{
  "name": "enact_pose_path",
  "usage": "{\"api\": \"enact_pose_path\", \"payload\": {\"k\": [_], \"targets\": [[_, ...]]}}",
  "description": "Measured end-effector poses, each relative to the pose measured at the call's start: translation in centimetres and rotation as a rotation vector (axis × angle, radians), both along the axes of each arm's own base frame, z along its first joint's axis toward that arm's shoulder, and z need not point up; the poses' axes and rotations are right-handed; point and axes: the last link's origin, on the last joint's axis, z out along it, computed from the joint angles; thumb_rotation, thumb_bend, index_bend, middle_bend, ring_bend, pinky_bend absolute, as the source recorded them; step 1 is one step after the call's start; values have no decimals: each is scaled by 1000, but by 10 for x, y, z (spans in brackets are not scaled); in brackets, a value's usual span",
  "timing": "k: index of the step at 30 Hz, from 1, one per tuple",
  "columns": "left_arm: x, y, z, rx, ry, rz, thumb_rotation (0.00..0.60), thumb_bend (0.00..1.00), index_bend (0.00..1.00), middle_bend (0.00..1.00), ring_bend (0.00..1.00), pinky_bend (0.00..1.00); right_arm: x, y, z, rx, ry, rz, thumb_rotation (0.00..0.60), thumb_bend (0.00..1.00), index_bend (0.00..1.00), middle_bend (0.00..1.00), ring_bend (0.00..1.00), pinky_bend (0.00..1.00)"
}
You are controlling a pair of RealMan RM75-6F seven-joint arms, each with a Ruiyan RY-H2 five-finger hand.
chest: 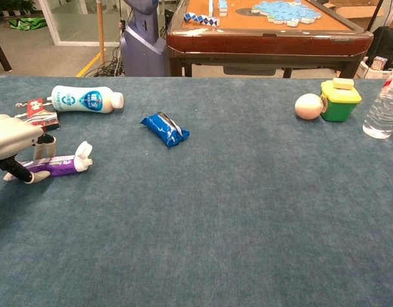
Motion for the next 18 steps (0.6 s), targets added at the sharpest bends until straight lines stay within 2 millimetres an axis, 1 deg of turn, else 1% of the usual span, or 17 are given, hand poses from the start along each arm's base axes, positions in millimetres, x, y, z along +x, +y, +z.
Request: {"api": "enact_pose_path", "payload": {"k": [2,4,8,11,15,18], "targets": [[0,1,0,-1,-2,4,445,299,355,431,271,276,0,0,0,-1,0,-1,469,51,58,71,0,0],[-1,2,0,-2,2,2,502,300,368,444,278,276,0,1,0,-2,0,-1,469,51,58,71,0,0],[-1,3,-1,-9,-2,3,510,307,386,462,291,281,0,1,1,-5,-1,-1,469,52,58,71,0,0],[-1,3,-2,-11,-10,3,524,338,414,492,311,287,0,2,1,-7,0,-2,468,52,58,71,0,0],[-2,4,-2,-15,-20,-6,595,353,461,543,344,292,1,3,2,-9,2,-2,467,51,58,71,0,0],[-2,5,-2,-21,-34,-10,600,377,498,580,370,305,2,2,2,-9,2,0,467,51,58,71,0,0]]}}
